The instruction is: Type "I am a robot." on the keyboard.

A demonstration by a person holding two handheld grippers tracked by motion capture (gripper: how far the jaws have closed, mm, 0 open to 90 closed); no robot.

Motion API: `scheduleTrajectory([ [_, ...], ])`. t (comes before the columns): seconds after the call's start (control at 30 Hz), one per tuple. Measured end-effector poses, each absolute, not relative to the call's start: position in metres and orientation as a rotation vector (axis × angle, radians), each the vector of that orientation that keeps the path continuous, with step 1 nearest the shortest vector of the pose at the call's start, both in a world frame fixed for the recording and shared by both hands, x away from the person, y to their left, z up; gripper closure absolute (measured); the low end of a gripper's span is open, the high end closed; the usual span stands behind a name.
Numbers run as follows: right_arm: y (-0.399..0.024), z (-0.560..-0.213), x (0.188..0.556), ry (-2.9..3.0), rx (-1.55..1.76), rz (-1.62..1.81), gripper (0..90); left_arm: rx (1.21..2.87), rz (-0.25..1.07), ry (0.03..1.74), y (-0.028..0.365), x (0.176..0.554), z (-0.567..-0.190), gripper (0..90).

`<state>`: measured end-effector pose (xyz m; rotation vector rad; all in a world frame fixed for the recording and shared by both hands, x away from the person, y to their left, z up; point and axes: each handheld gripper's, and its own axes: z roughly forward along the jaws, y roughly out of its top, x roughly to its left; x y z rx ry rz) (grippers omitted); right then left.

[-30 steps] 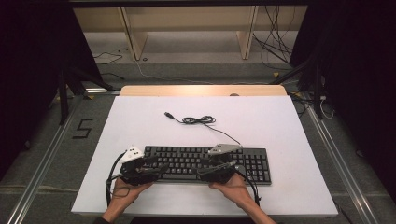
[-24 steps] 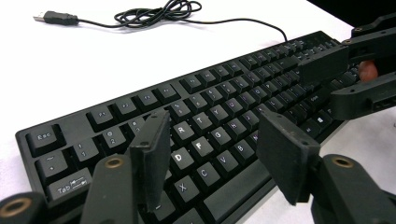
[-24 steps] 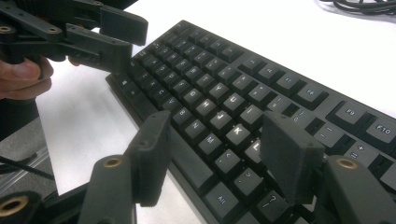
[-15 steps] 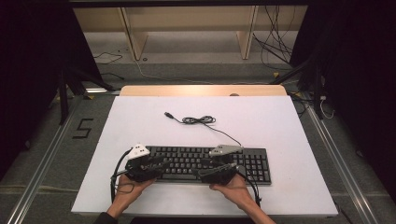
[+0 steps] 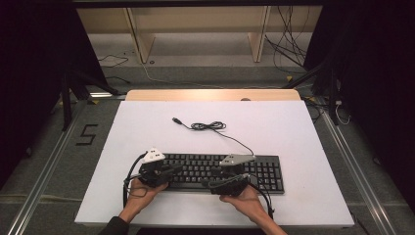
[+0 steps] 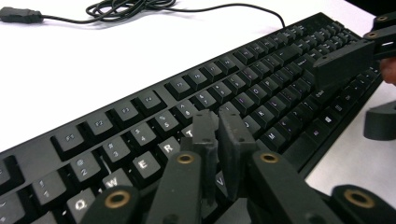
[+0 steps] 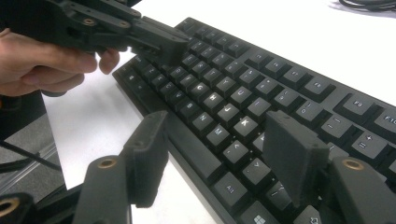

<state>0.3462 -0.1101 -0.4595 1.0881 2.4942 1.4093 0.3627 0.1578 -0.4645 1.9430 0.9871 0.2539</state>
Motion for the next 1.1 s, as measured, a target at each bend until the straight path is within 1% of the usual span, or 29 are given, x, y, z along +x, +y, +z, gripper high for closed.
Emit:
scheduleTrajectory([
  [0.17, -0.111, -0.459, 0.345, 2.491, 1.084, 1.416, 41.4, 1.952, 0.250, 1.000, 0.153, 0.369, -0.465, 88.7],
  [0.4, -0.112, -0.458, 0.343, 2.490, 1.078, 1.421, 40.1, 1.952, 0.246, 1.034, 0.154, 0.376, -0.468, 88.8],
  [0.8, -0.114, -0.457, 0.340, 2.483, 1.062, 1.432, 39.2, 1.985, 0.227, 1.040, 0.145, 0.383, -0.474, 88.9],
  [1.1, -0.115, -0.457, 0.339, 2.485, 1.059, 1.434, 39.2, 2.028, 0.255, 1.061, 0.140, 0.387, -0.482, 89.0],
])
